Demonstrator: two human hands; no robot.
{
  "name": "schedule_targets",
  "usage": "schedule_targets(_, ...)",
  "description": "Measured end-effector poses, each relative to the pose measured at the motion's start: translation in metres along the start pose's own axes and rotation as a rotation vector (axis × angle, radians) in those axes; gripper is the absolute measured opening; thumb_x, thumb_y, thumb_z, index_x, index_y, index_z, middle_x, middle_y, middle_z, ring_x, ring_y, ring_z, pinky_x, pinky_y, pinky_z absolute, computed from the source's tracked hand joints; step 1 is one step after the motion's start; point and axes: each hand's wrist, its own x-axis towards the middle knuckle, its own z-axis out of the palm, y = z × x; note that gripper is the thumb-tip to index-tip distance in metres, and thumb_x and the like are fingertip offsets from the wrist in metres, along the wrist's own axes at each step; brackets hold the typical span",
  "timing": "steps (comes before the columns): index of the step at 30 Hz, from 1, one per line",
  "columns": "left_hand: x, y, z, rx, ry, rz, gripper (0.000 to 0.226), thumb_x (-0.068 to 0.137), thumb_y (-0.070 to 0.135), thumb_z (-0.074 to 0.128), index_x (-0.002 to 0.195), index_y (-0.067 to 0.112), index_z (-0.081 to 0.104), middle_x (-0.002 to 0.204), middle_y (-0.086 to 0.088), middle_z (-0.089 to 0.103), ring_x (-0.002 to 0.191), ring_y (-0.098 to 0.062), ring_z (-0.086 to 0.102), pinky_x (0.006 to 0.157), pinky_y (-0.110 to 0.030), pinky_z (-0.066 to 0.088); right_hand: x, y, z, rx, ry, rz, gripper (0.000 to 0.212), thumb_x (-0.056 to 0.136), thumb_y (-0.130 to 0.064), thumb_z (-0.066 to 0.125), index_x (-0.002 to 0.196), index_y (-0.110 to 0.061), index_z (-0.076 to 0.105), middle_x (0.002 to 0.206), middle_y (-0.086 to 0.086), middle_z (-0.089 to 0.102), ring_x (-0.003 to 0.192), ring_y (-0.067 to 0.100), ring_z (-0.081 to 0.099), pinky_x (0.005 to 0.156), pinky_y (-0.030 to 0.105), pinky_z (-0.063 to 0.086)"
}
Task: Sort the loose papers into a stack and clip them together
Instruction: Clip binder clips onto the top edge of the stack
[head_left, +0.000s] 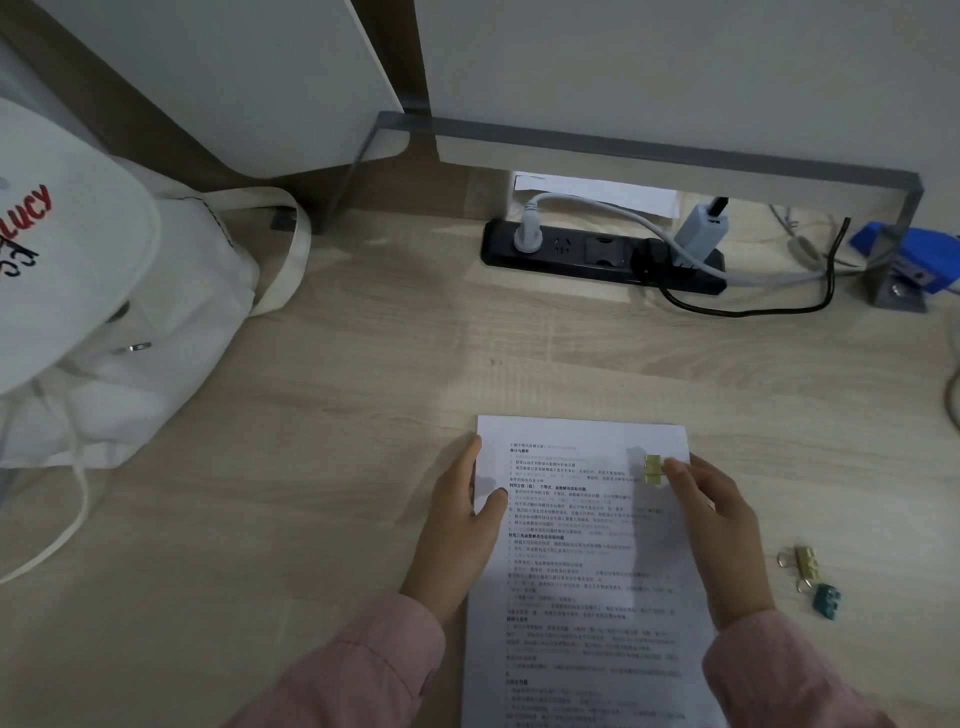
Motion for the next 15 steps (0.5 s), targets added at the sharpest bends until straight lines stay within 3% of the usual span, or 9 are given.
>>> schedule_targets(2,-0.002,0.006,-0.001,-0.021,0.013,0.015,0.051,0.088,0.018,0.050,0.137,0.029,0.039,0.135,0.012,0.051,0.121,-0.004,0.051,0.105,-0.035,0.041,0.000,-0.001,-0.002,-0.033,0.021,-0.018,0.008,0.089,-0.031,0.055,0.094,-0.028,0.062,0.130,0.005,0.054,0.113,0.025,0.053,0.097,0.043,0.043)
schedule_targets(4,-0.002,0.009,-0.002,-0.074,0.036,0.026,0.042,0.092,0.003,0.047,0.126,0.028,0.045,0.119,0.022,0.055,0.108,0.013,0.054,0.096,-0.015,0.044,0.000,-0.006,-0.004,-0.060,0.058,-0.074,0.013,0.088,-0.032,0.057,0.096,-0.023,0.064,0.122,0.006,0.058,0.110,0.025,0.056,0.098,0.047,0.045)
schedule_targets(6,-0.002,0.013,-0.005,-0.099,0.062,0.022,0.039,0.091,-0.001,0.046,0.117,0.028,0.044,0.106,0.029,0.049,0.088,0.028,0.051,0.077,0.002,0.040,-0.002,-0.017,-0.003,-0.050,-0.032,-0.111,0.018,0.087,-0.029,0.057,0.094,-0.015,0.067,0.101,0.005,0.066,0.092,0.018,0.062,0.085,0.035,0.051)
schedule_targets(8,0.000,0.013,-0.006,-0.059,0.078,0.018,0.037,0.091,0.002,0.047,0.117,0.029,0.044,0.100,0.029,0.046,0.085,0.022,0.051,0.073,0.000,0.038,-0.009,-0.031,0.008,0.002,-0.313,-0.064,0.019,0.087,-0.027,0.058,0.090,-0.013,0.070,0.087,0.004,0.072,0.081,0.014,0.066,0.072,0.019,0.052)
schedule_targets(11,0.002,0.014,-0.008,-0.012,0.088,0.015,0.036,0.090,0.004,0.048,0.114,0.031,0.045,0.108,0.017,0.049,0.099,0.005,0.050,0.085,-0.013,0.039,-0.014,-0.037,0.030,0.072,-0.677,0.093,0.025,0.087,-0.027,0.057,0.096,-0.008,0.071,0.095,0.008,0.074,0.091,0.018,0.069,0.083,0.021,0.055)
schedule_targets(13,0.004,0.017,-0.008,0.003,0.099,0.033,0.035,0.089,0.003,0.049,0.107,0.032,0.047,0.117,0.008,0.050,0.106,-0.002,0.052,0.089,-0.016,0.040,-0.012,-0.035,0.042,0.027,-0.743,0.136,0.028,0.089,-0.028,0.055,0.101,-0.008,0.070,0.101,0.009,0.073,0.096,0.019,0.068,0.090,0.026,0.053)
schedule_targets(15,0.004,0.024,-0.008,0.017,0.084,0.054,0.036,0.089,-0.002,0.047,0.093,0.034,0.050,0.103,0.013,0.054,0.091,0.012,0.054,0.074,-0.001,0.039,-0.009,-0.032,0.049,0.016,-0.739,0.163,0.028,0.090,-0.029,0.055,0.103,-0.008,0.070,0.104,0.011,0.072,0.099,0.019,0.067,0.093,0.028,0.052)
